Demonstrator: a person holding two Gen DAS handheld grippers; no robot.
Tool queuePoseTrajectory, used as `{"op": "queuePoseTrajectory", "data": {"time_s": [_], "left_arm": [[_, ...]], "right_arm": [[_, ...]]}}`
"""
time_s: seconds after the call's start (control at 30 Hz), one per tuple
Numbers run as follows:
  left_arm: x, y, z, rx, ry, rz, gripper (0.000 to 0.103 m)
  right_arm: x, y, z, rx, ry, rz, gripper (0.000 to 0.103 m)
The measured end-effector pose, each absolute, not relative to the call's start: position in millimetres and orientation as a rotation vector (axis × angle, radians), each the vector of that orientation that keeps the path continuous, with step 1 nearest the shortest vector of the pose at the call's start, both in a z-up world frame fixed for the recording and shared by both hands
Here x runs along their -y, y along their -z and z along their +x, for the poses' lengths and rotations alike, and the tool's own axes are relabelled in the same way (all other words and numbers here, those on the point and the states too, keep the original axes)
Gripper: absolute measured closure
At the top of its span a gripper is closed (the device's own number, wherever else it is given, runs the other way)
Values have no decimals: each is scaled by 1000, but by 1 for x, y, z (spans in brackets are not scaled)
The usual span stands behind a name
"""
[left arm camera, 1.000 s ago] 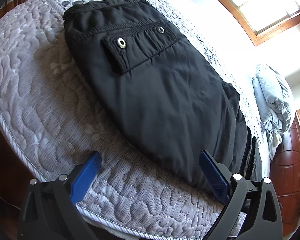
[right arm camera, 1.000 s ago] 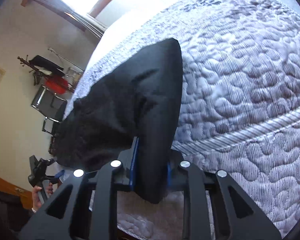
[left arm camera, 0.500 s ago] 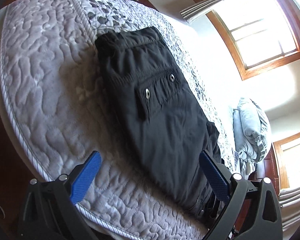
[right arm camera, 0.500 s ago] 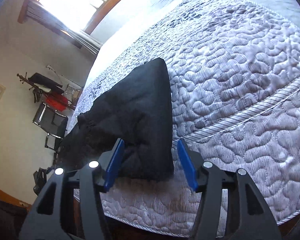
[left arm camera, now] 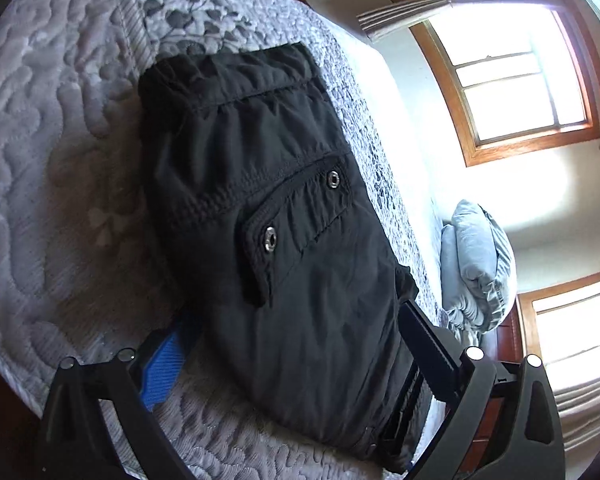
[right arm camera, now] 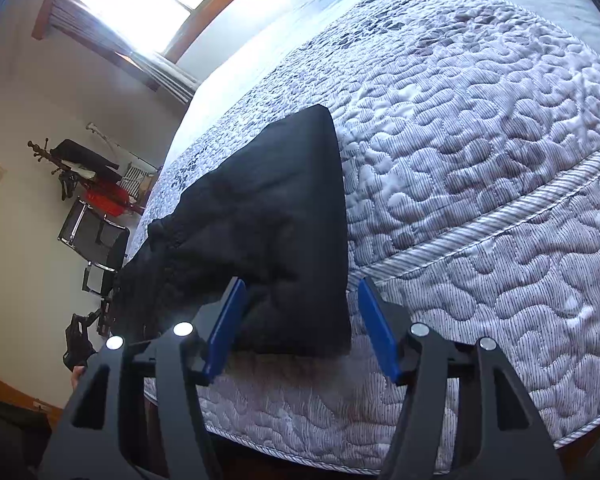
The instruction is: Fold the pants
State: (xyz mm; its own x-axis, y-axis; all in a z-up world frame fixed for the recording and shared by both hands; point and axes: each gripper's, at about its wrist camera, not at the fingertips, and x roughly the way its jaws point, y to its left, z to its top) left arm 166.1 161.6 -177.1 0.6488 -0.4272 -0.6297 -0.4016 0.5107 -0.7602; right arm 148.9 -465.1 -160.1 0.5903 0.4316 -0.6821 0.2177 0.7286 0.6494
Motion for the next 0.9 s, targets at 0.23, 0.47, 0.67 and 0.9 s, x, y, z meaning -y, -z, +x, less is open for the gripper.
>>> {"op": "queuePoseTrajectory", "data": {"time_s": [0.23, 0.47, 0.67, 0.9], "left_arm": [[-168, 192, 165, -888, 33, -1155, 4], [-168, 195, 179, -828, 17, -1201, 4], [-163, 196, 194, -835, 0, -1200, 4], [-168, 202, 193, -859, -54, -1252, 34]], "right_arm": [[452, 157, 157, -963, -164, 713, 38], [451, 163, 162, -974, -150, 722, 38], [450, 168, 164, -985, -142, 727, 37], [455, 173, 164, -985, -137, 756, 28]]}}
